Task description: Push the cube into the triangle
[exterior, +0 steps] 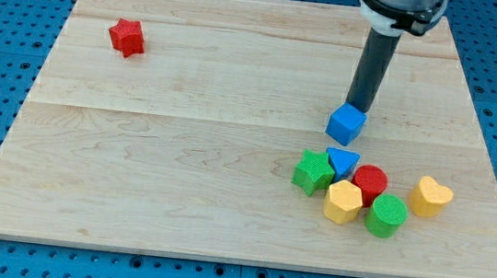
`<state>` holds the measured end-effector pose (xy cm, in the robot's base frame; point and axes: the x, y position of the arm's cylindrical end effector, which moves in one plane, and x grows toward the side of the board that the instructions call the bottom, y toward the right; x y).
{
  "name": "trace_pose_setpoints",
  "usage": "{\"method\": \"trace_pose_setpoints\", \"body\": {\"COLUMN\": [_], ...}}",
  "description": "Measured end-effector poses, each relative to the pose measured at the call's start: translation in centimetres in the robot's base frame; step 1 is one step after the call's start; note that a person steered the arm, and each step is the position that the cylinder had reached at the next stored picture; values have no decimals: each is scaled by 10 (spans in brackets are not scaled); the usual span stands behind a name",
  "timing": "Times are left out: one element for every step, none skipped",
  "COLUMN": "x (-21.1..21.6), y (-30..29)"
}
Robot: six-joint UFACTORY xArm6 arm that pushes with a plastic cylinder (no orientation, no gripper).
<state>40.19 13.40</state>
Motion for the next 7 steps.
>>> {"method": "trace_pose_setpoints", "body": {"x": [11,39,73,44,14,39,13], "y": [-26,-40,-31,-46,-127,-220,-305]}}
